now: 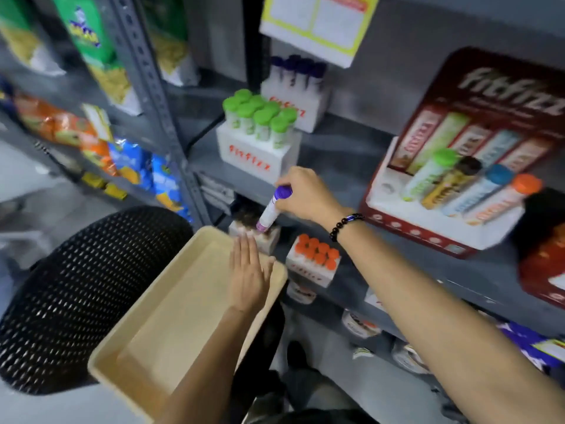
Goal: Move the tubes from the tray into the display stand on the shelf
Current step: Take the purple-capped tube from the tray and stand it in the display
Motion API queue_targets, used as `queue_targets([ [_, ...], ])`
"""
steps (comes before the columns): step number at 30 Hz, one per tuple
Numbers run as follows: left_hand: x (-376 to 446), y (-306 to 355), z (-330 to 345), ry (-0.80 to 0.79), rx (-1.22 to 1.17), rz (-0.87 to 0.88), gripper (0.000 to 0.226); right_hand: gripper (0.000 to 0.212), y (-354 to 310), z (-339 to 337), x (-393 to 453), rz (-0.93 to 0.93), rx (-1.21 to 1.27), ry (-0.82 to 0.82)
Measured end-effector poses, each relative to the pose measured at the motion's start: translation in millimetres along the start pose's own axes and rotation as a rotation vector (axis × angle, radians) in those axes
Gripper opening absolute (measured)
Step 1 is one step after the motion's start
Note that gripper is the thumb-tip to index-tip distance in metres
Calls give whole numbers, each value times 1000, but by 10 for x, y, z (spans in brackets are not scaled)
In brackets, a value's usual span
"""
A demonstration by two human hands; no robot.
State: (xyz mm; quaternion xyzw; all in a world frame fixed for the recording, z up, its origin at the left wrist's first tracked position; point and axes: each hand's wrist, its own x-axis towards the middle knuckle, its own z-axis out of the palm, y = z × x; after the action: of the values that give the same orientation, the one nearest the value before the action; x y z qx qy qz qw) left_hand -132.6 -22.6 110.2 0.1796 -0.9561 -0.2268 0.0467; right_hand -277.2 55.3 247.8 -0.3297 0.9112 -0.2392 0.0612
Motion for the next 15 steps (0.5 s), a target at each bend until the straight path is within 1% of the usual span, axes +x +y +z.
queue_targets([
  [3,215,289,-87,18,-18,147,86,19,167,-532,-195,65,-12,104],
  [7,555,689,-83,40,-5,248,93,14,385,-1104,-454,146,-31,231],
  [9,744,882,-56,47,32,285,86,16,492,-1353,-552,175,-30,263],
  [12,1021,1119,17,42,43,309,61,23,631,-1678,-652,205,-43,275],
  [15,1226,1270,117,-8,40,311,58,27,724,-1906,-688,218,-83,249],
])
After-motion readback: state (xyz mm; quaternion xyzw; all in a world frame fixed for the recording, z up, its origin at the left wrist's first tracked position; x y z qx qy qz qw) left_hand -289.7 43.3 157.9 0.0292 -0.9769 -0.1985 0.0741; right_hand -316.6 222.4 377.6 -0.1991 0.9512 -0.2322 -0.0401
